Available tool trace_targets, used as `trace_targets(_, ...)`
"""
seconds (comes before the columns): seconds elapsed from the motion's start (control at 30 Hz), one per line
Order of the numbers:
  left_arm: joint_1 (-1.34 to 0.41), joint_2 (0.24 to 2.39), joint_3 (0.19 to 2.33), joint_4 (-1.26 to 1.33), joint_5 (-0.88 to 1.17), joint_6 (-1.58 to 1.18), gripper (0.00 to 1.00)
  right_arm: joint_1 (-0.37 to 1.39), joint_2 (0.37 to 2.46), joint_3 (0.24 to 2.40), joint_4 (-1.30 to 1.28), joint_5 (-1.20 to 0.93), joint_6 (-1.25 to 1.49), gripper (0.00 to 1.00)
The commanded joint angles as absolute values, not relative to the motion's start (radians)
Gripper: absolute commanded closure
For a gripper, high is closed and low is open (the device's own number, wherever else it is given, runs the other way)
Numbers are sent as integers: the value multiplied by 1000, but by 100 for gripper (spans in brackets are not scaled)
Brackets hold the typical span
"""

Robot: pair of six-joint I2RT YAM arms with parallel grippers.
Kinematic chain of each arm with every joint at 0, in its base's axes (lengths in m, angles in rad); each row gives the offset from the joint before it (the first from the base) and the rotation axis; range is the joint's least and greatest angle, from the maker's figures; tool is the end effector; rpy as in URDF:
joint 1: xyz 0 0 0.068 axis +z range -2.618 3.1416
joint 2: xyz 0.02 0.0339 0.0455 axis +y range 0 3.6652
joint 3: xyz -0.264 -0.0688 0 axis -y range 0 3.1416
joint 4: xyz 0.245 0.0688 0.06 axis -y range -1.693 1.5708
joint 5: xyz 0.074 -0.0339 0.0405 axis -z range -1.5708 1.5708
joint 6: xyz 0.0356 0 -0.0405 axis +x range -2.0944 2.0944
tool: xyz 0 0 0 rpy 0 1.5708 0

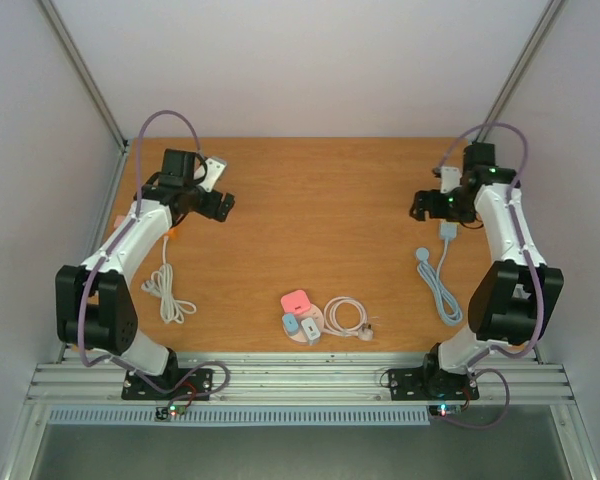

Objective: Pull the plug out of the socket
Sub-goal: Place the socket at the center of the board, then pick up the socket from the center of the board.

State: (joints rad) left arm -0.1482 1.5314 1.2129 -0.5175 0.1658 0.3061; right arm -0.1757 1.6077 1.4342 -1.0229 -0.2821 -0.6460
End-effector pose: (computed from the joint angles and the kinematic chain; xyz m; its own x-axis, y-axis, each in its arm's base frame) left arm 0.3297 -0.0552 0.2766 -0.6229 0.3935 -0.6762 0.4643 0.8815 0.0853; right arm 0.3178 -0.0464 0.2934 -0.7725 -0.4501 -0.4480 -0.4977 0.8673 -0.0133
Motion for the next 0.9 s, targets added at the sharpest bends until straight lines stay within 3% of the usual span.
trace_targets(0.0,-143,1462,1161,-529,394,293,1,-255,1675,1473,-993,-154,-639,2)
trace_targets(0.37,-160,1408,1114,-516,416,304,1,-289,1874,1581,-880,44,-588,1)
trace_targets(0.53,-174,1418,1108,-509,415,300,1,-289,1939,1636,-880,39,-568,2)
trace_targets(0.87,-181,1432,1106,-500,408,292,1,-274,2016,1688,-902,33,-555,12)
